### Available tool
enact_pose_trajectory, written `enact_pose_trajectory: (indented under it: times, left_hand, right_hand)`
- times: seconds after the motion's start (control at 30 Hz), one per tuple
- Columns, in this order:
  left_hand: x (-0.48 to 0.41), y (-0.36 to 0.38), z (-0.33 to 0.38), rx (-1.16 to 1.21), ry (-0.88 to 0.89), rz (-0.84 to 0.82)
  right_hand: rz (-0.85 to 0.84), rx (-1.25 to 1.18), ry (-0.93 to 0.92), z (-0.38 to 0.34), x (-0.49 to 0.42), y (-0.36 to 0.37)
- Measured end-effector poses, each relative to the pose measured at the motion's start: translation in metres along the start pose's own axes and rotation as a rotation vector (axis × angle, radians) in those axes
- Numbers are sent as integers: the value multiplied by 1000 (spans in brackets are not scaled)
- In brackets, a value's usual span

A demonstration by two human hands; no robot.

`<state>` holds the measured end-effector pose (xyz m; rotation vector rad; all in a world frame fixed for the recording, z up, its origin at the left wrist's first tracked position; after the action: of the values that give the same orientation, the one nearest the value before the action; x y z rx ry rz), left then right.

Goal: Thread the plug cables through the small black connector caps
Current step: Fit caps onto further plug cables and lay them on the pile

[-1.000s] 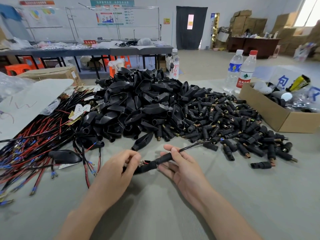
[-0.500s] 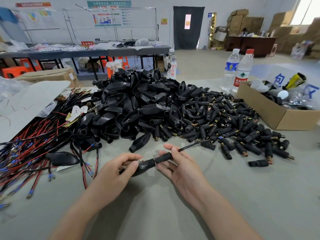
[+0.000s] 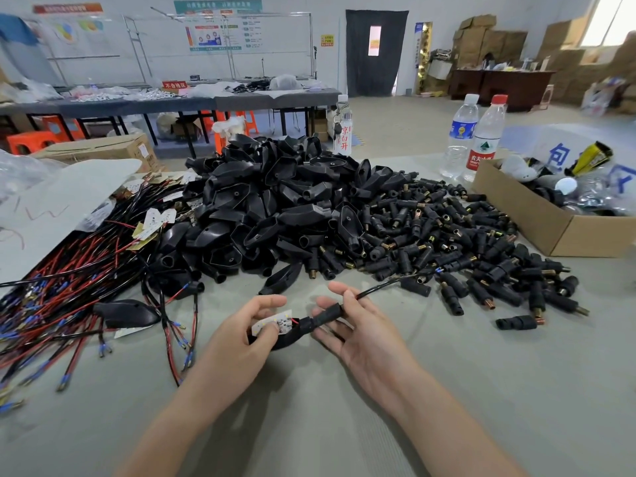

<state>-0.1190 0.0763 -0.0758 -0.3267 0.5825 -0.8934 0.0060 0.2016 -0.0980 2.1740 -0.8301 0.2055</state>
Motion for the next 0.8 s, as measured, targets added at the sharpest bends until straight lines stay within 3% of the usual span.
enact_pose_trajectory:
  times: [0.37, 0.8]
  left_hand:
    - [2, -1, -7, -119, -9, 58]
    - [6, 2, 13, -335, 181, -22]
  right_hand:
    - [99, 182, -140, -10, -1, -9]
    - [171, 162, -168, -16, -4, -17]
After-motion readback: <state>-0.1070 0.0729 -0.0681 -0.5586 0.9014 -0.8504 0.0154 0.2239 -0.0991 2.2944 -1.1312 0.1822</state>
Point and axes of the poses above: each hand's wrist, its own x-axis away from the middle knuckle, its own y-axis out of the palm, z = x × y, the point moved 6 cm from there along -x, towards the middle knuckle, and after that the axes turned 12 degrees about y, right-handed, at the moved point
